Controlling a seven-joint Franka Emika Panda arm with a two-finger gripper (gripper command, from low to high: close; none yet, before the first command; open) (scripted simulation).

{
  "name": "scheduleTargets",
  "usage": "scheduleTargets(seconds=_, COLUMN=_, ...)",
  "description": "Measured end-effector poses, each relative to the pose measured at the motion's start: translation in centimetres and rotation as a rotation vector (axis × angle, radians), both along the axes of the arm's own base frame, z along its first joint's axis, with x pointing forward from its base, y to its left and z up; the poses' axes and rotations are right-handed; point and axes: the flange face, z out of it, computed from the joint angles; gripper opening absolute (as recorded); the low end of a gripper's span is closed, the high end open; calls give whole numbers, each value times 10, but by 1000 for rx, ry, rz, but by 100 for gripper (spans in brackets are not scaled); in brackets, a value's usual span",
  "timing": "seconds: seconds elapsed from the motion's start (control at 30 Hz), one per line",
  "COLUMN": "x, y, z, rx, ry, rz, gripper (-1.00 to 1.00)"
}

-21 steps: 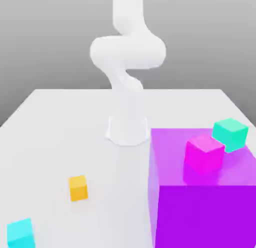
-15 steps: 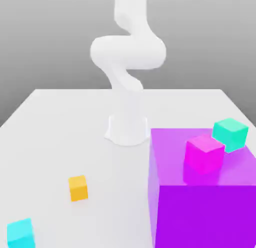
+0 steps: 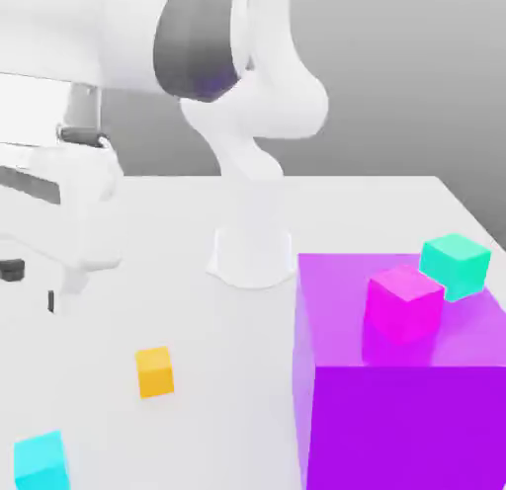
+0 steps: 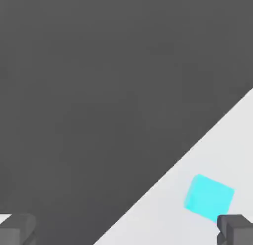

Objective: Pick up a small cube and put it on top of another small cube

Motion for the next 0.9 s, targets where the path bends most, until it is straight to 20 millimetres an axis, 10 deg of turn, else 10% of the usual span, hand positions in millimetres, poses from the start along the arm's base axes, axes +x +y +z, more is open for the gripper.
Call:
scheduleTargets(seconds=0.4, x=-27, y=-54, z=-207, rx=122, ry=177, rz=-295, gripper=0)
scheduleTargets(seconds=0.43, x=-28, y=-54, z=-218, rx=122, ry=178, rz=-296, gripper=-100)
scheduleTargets(seconds=0.67, x=-28, y=-54, z=-218, rx=122, ry=177, rz=-296, gripper=-100)
scheduleTargets(seconds=0.8, x=-27, y=-53, z=-169, rx=122, ry=177, rz=-295, gripper=-100)
scheduleTargets(seconds=0.9, x=-2, y=-2, z=-119, rx=121, ry=179, rz=-148, gripper=-100)
